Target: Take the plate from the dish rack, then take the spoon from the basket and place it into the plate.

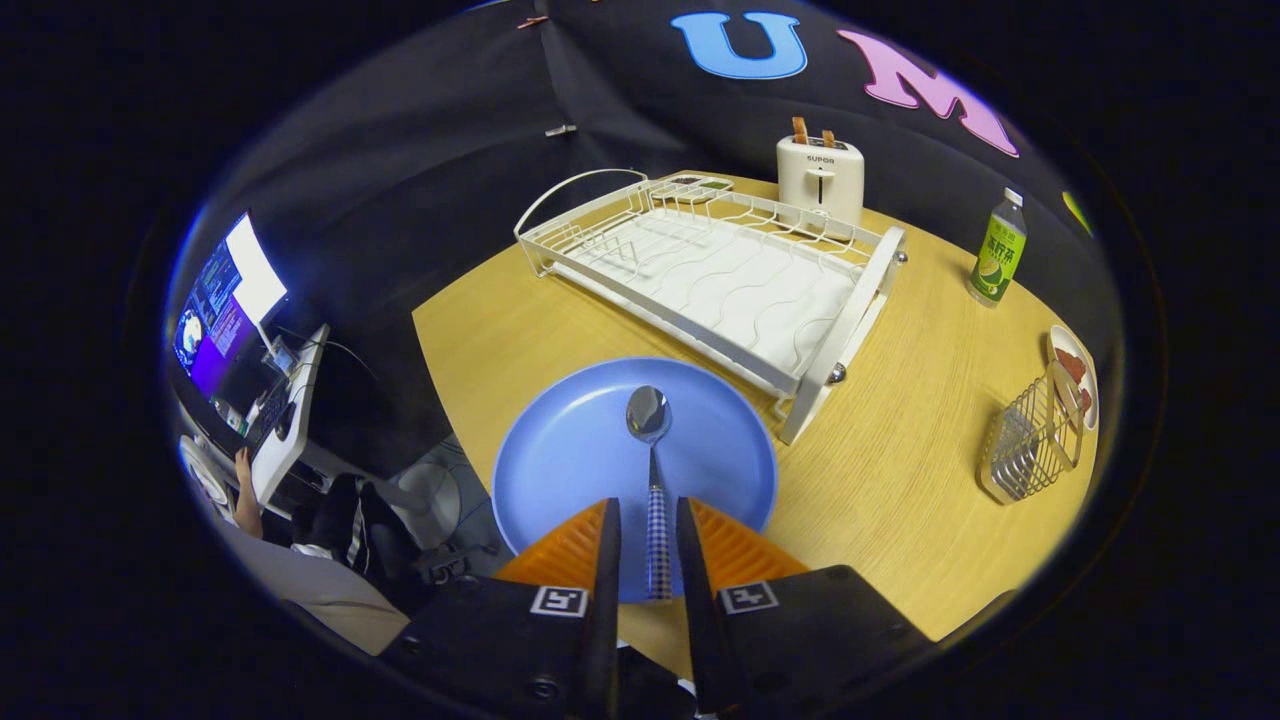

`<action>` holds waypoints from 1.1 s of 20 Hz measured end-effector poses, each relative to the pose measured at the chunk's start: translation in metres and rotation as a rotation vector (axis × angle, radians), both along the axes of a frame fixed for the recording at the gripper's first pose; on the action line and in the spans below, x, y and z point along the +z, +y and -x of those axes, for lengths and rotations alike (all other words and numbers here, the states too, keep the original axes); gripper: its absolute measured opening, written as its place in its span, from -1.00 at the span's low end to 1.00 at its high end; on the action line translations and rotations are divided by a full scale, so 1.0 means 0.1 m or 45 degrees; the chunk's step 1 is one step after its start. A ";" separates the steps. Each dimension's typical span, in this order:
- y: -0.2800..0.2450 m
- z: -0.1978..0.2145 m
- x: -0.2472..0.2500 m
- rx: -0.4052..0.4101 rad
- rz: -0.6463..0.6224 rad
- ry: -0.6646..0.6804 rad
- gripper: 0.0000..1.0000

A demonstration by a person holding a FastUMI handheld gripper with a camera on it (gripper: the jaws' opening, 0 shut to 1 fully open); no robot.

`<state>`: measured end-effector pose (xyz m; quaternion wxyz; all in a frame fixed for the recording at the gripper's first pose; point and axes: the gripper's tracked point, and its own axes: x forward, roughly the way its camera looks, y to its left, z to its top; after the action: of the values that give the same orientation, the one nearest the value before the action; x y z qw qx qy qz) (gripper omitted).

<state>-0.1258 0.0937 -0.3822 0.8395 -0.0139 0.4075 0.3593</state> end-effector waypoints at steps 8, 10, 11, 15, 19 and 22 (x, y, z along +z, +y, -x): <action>-0.04 -0.09 0.14 -0.094 -0.041 -0.029 0.97; -0.05 -0.15 0.32 -0.130 -0.067 -0.064 0.98; -0.04 -0.20 0.44 -0.149 -0.089 -0.090 0.98; -0.11 -0.47 1.04 -0.222 -0.152 -0.223 0.98; -0.29 -0.80 1.66 -0.304 -0.185 -0.410 0.97; -0.46 -1.04 2.11 -0.375 -0.187 -0.563 0.97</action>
<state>-0.0217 0.0478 -0.1708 0.9499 0.0284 0.1850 0.2503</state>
